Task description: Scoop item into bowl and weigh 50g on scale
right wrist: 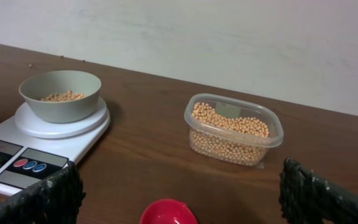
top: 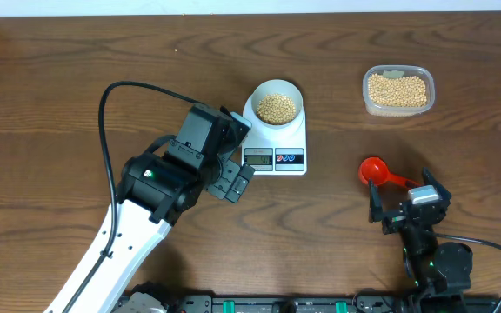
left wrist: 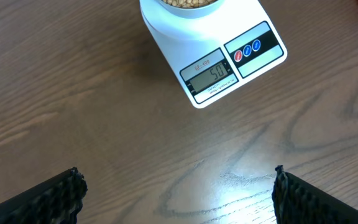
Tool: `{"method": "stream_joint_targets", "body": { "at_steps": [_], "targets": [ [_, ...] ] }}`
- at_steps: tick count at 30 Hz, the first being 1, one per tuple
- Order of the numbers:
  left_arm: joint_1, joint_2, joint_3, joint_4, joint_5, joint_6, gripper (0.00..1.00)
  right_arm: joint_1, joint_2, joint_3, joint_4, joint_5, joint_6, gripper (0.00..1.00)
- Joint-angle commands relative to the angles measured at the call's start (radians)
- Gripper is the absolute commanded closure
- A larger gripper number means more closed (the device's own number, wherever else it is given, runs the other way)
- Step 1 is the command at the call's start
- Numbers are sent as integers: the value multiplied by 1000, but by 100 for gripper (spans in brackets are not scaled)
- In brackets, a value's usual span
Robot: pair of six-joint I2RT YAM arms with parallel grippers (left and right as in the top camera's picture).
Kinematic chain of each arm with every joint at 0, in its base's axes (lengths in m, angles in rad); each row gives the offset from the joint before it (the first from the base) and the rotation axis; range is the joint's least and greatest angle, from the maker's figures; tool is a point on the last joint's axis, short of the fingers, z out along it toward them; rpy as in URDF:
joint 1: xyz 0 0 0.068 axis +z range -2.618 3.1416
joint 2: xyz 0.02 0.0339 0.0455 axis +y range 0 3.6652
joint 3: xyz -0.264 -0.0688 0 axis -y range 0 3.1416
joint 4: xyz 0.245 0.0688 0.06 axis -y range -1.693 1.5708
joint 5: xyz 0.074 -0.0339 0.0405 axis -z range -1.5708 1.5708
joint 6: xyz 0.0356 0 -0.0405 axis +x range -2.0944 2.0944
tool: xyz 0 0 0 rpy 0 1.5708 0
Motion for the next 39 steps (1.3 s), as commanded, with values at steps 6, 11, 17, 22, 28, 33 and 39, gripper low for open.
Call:
{"method": "stream_joint_targets", "body": {
  "at_steps": [6,11,17,22,28,33,39],
  "targets": [
    [4,-2,7,0,6,5,2,-1,-9,-2,-6,8,-7,1],
    [4,-2,7,0,6,5,2,-1,-9,-2,-5,8,-7,1],
    [4,-2,7,0,6,5,2,-1,-9,-2,-5,8,-7,1],
    [4,-2,7,0,6,5,2,-1,-9,-2,-5,8,-7,1],
    [4,-2,7,-4,6,5,2,-1,-9,-2,-5,8,-7,1],
    [4,-2,5,-86,6,5,2,-1,-9,-2,-6,8,-7,1],
    [4,-21,3,-89,6,5,2,-1,-9,-2,-5,8,-7,1]
  ]
}}
